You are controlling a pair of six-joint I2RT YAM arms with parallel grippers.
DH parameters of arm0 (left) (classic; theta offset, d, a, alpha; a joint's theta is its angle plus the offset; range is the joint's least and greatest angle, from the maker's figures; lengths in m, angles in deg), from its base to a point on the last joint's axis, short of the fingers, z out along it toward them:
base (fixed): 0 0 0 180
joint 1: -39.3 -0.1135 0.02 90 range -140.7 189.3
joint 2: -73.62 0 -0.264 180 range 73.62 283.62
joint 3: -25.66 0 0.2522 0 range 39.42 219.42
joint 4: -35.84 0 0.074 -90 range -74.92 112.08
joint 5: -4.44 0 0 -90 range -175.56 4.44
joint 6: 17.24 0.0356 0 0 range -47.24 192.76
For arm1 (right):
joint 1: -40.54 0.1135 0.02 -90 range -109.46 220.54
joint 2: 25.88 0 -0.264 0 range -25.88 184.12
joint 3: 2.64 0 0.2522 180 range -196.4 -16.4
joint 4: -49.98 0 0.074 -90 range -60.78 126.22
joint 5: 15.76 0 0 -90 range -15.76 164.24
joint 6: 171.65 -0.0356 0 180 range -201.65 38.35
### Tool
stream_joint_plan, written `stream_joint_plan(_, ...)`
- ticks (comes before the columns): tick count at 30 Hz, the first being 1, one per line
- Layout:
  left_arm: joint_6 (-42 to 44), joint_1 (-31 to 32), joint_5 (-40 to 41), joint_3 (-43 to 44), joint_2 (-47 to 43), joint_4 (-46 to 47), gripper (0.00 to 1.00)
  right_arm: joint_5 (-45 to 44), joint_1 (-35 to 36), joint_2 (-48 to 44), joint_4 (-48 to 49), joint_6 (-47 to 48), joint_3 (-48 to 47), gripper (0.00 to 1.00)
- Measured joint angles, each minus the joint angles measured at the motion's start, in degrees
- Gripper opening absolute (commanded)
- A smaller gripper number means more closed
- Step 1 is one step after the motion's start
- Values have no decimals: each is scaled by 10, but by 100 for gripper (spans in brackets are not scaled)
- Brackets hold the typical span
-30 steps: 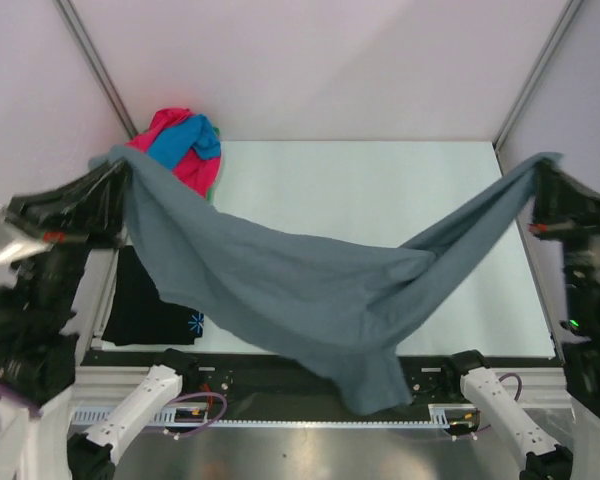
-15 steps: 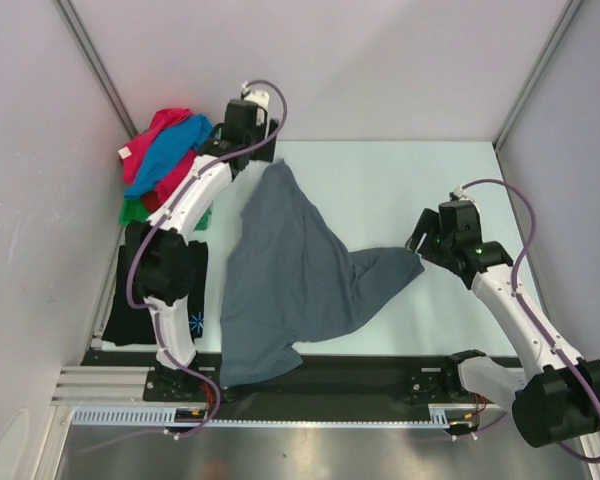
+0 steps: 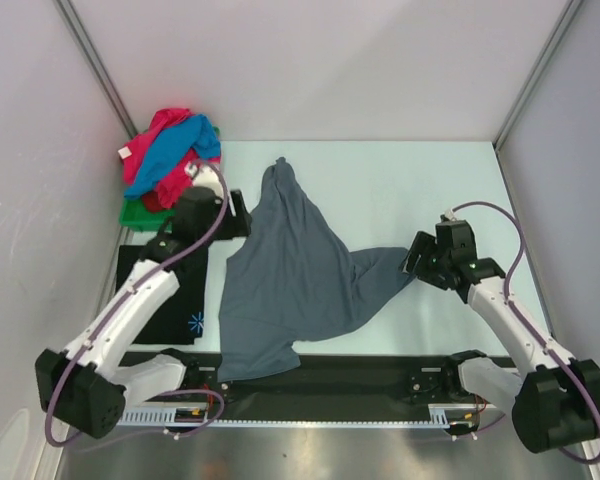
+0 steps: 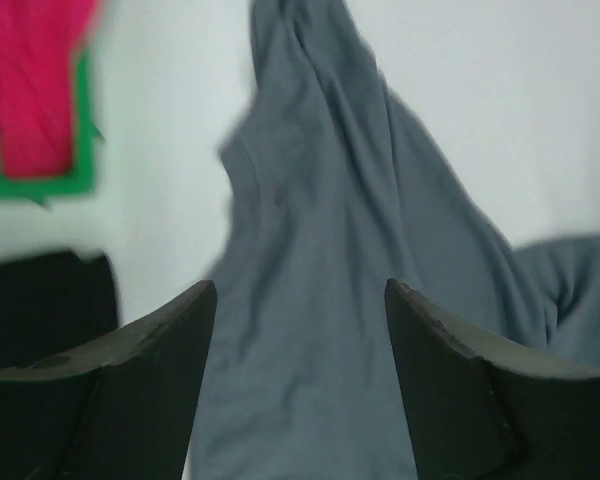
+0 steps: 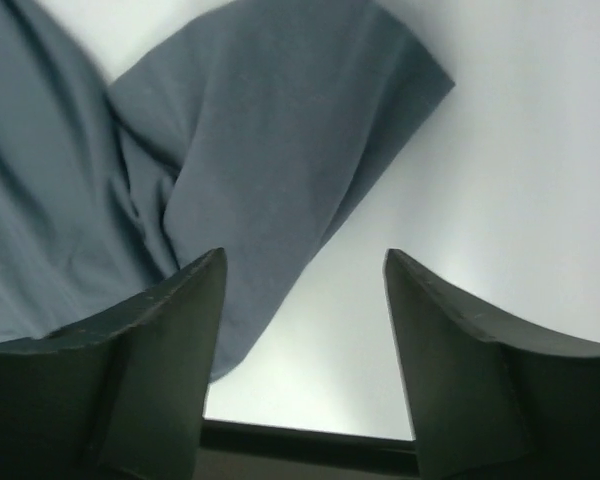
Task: Fold and stack the t-shirts
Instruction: Flatten the tshirt out
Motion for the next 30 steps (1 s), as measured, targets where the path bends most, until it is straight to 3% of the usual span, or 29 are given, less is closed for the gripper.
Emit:
stream_joint_plan(3, -48, 4, -43, -93, 11, 24, 62, 2, -21, 30, 17, -5, 0, 59)
stream_joint_plan(5, -69, 16, -60, -139, 52, 25, 57, 6, -47, 50, 29, -8, 1, 46)
stream_joint_plan(6, -80, 30, -67, -162, 65, 22, 56, 12, -64, 59, 37, -10, 3, 33)
stream_joint_plan(7, -90, 45, -65, -179, 68, 19, 57, 17, -79, 66, 46, -11, 8, 31)
stream_joint_plan(12, -159, 147, -41, -260, -8, 18, 57, 36, -119, 74, 80, -24, 49, 32)
stream_joint_plan(16, -196, 151, -16, -312, -92, 22, 57, 44, -128, 101, 105, -25, 61, 32)
stream_joint_plan(22, -223, 151, 0, -324, -97, 20, 59, 49, -139, 164, 160, -25, 62, 33)
stream_joint_plan(27, -227, 151, 16, -323, -119, 20, 61, 67, -141, 203, 210, -24, 58, 40)
stream_joint_plan(30, -228, 150, 21, -323, -119, 18, 61, 80, -141, 224, 241, -24, 52, 31)
